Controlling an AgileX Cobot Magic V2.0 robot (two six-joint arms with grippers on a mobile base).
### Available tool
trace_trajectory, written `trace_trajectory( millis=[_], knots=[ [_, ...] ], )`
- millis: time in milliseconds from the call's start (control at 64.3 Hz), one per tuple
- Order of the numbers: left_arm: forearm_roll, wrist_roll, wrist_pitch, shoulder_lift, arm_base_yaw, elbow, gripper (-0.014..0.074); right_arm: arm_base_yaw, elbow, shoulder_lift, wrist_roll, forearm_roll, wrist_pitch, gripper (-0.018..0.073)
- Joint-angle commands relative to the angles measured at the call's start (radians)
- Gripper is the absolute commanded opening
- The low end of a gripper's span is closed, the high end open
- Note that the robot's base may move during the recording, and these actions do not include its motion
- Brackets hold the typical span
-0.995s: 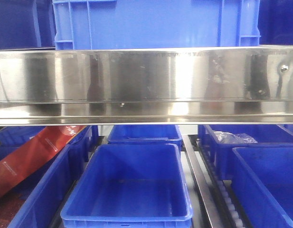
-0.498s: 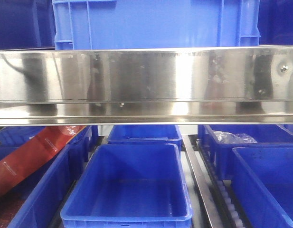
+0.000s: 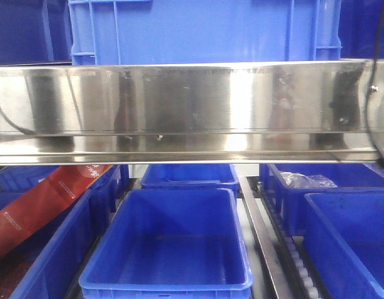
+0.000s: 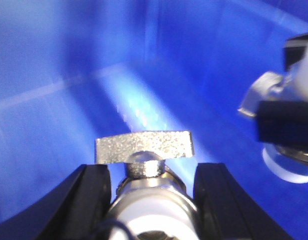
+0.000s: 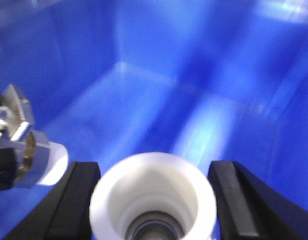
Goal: Place valve from conveyor to right shelf box
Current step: 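Open both grippers to drop the valves into the blue bin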
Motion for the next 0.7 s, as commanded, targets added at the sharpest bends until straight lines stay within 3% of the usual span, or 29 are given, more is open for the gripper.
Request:
trace_trajectory(
  millis=[0, 78, 140, 233, 451, 591, 684],
  knots=[
    [-0.024, 0.003, -0.022, -0.010, -0.002, -0.021, 0.0148, -0.001, -0.015, -0.019, -0.005, -0.003, -0.054, 0.0125],
    [-0.024, 0.003, -0.020, -0.009, -0.002, -0.021, 0.0316, -0.001, -0.015, -0.023, -0.005, -0.003, -0.050, 0.0293],
    [-0.024, 0.003, -0.015, -0.009, -0.002, -0.030, 0.0514, -0.001, -0.015, -0.032, -0.005, -0.003, -0.046, 0.0471],
    [-0.024, 0.003, 0.005, -0.009, -0.002, -0.050, 0.0617, -0.001, -0.015, -0.057, -0.005, -0.003, -0.040, 0.0573],
    [-0.014, 0.003, 0.150, -0.028, -0.002, -0.168, 0.0548, -0.001, -0.015, -0.151, -0.005, -0.003, -0.003, 0.0503],
    [0.007, 0.003, 0.258, -0.062, 0.006, -0.259, 0.0376, -0.003, -0.015, -0.240, -0.005, -0.003, 0.034, 0.0276],
    [0.020, 0.003, 0.334, -0.095, 0.026, -0.294, 0.0181, -0.003, -0.015, -0.295, -0.005, -0.003, 0.061, 0.0081]
  ],
)
